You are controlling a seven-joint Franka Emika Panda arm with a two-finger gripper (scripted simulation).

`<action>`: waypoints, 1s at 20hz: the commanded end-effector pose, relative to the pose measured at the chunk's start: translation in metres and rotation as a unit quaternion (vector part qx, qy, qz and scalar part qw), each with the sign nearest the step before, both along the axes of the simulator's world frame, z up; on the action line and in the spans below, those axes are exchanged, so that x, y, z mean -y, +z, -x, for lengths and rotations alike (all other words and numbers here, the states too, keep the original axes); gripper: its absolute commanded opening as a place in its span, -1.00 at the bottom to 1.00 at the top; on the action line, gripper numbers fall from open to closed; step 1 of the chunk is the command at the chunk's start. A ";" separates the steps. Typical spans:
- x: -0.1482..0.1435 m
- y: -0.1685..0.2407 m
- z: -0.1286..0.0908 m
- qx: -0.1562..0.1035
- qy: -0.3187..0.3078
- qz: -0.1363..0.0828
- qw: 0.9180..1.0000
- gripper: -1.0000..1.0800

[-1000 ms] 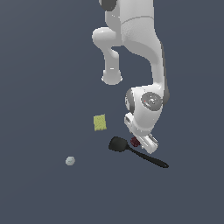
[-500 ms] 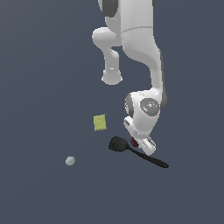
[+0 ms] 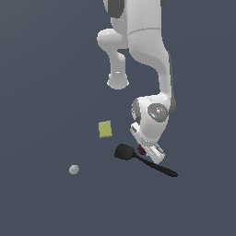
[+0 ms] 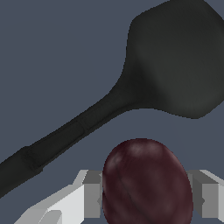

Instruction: Pick up a designated object from a clutter of objects.

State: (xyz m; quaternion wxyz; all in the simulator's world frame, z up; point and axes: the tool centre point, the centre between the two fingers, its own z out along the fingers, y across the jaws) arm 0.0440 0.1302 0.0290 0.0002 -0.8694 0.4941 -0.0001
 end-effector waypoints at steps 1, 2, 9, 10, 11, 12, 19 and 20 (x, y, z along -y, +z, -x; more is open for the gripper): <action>0.001 0.001 0.000 0.000 0.000 0.000 1.000 -1.00; 0.002 0.003 0.000 0.000 0.000 0.000 1.000 -1.00; 0.020 0.029 -0.004 0.000 0.000 0.000 1.000 -1.00; 0.025 0.036 -0.005 0.000 0.000 0.000 1.000 -1.00; 0.030 0.043 -0.006 0.000 0.000 0.000 1.000 -1.00; 0.035 0.050 -0.007 0.000 0.000 0.000 1.000 -1.00; 0.080 0.116 -0.017 0.000 0.000 -0.001 1.000 -1.00; 0.088 0.126 -0.019 0.000 0.000 -0.001 1.000 -1.00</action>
